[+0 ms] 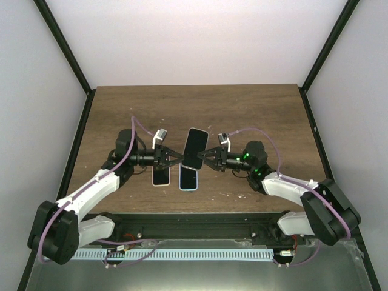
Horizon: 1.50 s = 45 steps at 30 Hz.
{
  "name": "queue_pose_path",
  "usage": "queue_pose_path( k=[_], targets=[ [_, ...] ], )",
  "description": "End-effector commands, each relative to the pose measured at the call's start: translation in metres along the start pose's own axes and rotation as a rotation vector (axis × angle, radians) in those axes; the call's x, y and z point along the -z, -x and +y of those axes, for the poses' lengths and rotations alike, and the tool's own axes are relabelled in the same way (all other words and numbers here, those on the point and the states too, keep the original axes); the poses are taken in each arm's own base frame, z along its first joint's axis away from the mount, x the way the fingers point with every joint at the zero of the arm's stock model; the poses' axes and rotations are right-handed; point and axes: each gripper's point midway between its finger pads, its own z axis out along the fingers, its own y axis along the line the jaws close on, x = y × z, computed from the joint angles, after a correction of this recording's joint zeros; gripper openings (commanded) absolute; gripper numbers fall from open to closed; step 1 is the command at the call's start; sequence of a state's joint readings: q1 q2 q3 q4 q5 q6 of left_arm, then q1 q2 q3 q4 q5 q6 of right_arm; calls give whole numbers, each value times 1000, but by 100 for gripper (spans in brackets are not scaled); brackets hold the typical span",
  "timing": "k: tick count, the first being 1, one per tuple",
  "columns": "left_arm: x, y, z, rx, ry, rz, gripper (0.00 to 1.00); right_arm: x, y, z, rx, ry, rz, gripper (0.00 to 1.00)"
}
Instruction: Put the phone into the phone case
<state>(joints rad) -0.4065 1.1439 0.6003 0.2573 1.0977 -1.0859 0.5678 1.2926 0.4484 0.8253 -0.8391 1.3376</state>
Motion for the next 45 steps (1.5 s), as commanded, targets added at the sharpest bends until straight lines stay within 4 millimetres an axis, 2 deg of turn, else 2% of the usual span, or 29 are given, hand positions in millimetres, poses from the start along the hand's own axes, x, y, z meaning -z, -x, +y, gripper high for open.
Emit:
queue_pose_path(
  k=[1,6,12,17,21,24,26,32,35,37,38,39,45],
  targets=[
    [0,9,-15,-102,-34,-29,7,-2,-10,8,21,2,44,32],
    [-1,12,-9,-108,-18,-49,6,2,-13,10,20,30,27,20],
    [-3,11,2,-92,-1,-48,6,2,-18,16,-12,99,48,18],
    [-3,10,9,-93,18,-53,6,-1,-18,9,-26,78,38,8],
    [-2,8,13,-97,32,-48,6,-1,-16,7,-11,52,32,6],
    [-2,8,10,-104,28,-42,10,-2,-15,6,19,30,32,7],
    [-2,7,9,-114,33,-40,17,-2,-14,2,35,-4,34,8],
    [3,11,11,-146,114,-61,46,1,-10,-6,90,-83,27,8],
    [7,12,12,-165,146,-73,60,8,-6,-19,93,-145,25,8],
    [11,12,13,-182,182,-84,78,17,-5,-36,88,-214,30,8],
    [13,11,16,-183,214,-87,93,23,-5,-45,78,-247,34,8],
    [16,11,19,-193,246,-94,99,28,-4,-53,68,-278,36,8],
    [37,18,36,-245,453,-164,100,52,-11,-103,2,-486,37,8]
  ],
)
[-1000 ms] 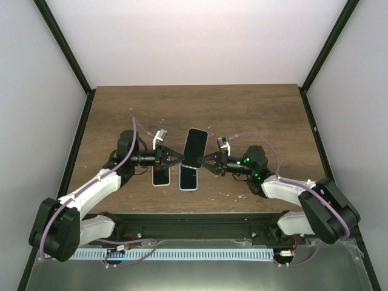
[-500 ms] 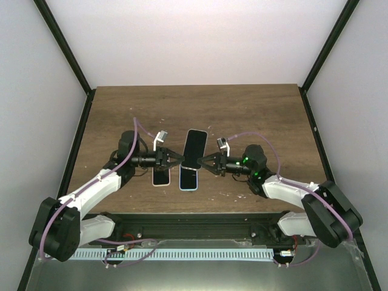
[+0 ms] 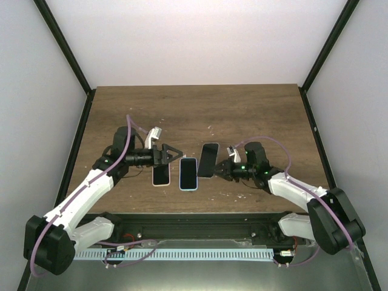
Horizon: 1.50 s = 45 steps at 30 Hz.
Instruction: Put the phone into the phone case
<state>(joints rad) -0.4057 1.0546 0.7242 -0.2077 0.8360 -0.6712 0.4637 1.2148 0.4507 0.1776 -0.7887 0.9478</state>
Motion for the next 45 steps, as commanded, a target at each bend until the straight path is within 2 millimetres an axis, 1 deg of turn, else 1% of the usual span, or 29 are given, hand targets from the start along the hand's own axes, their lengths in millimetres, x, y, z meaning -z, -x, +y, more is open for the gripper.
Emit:
queue_pose_path(
  k=[1,4,10,14,17,20,24,26,30,32,34,36,39,42,45],
  targets=[
    [15,5,28,-54,218,-51,100,3,1,-18,46,-114,15,8],
    [19,8,31,-74,258,-72,100,-1,-1,-31,34,-144,37,8],
    [23,11,35,-74,295,-81,100,-8,-1,-44,26,-170,55,9],
    [26,14,36,-76,322,-98,100,-8,4,-55,34,-221,39,12],
    [28,15,35,-78,328,-105,100,-10,3,-63,18,-235,48,15],
    [31,16,35,-81,339,-116,100,-9,3,-67,-5,-255,49,26],
    [35,19,35,-89,360,-133,100,-3,8,-66,-2,-295,15,43],
    [38,22,34,-89,379,-147,100,2,12,-64,3,-323,-7,54],
    [49,30,38,-90,454,-188,100,16,22,-51,33,-363,-61,82],
    [56,34,37,-96,488,-211,100,24,27,-41,56,-371,-94,98],
    [64,39,34,-106,515,-232,100,33,35,-27,90,-374,-135,100],
    [73,47,21,-131,521,-262,100,45,45,-10,125,-382,-184,100],
    [87,59,-1,-170,519,-319,100,68,61,27,196,-382,-279,100],
    [101,68,-24,-214,497,-376,100,99,75,71,278,-365,-401,100],
    [114,74,-43,-252,485,-422,100,125,81,105,340,-345,-493,100]
  ],
)
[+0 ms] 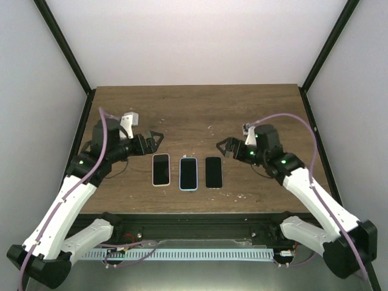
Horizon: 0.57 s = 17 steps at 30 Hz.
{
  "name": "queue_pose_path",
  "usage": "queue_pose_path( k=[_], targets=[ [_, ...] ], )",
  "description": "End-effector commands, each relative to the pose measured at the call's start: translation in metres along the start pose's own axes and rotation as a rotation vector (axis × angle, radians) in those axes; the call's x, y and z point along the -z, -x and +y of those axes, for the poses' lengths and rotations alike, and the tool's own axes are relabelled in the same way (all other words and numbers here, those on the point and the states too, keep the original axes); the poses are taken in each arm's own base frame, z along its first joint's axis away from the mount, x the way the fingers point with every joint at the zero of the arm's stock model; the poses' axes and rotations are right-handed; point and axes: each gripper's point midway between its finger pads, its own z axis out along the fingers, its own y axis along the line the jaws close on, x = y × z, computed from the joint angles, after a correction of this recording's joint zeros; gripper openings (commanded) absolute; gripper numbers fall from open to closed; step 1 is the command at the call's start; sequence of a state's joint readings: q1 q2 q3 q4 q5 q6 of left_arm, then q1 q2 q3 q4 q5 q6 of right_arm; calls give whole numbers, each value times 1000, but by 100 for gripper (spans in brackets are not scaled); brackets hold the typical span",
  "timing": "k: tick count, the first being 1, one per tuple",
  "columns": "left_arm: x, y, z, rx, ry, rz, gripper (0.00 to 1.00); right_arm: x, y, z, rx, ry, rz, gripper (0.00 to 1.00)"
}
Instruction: Put the phone into the phone case
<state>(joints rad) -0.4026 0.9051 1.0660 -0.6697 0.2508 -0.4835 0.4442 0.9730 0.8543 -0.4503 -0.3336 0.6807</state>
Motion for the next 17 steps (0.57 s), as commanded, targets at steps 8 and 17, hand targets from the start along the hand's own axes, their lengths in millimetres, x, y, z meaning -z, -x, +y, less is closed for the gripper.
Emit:
queue_pose_path(
  k=[8,17],
  targets=[
    [43,28,-9,-64,27,-148,100,77,49,39,69,15,-261,100],
    [35,16,2,-30,44,-134,100,67,35,25,20,9,-233,100]
  ],
)
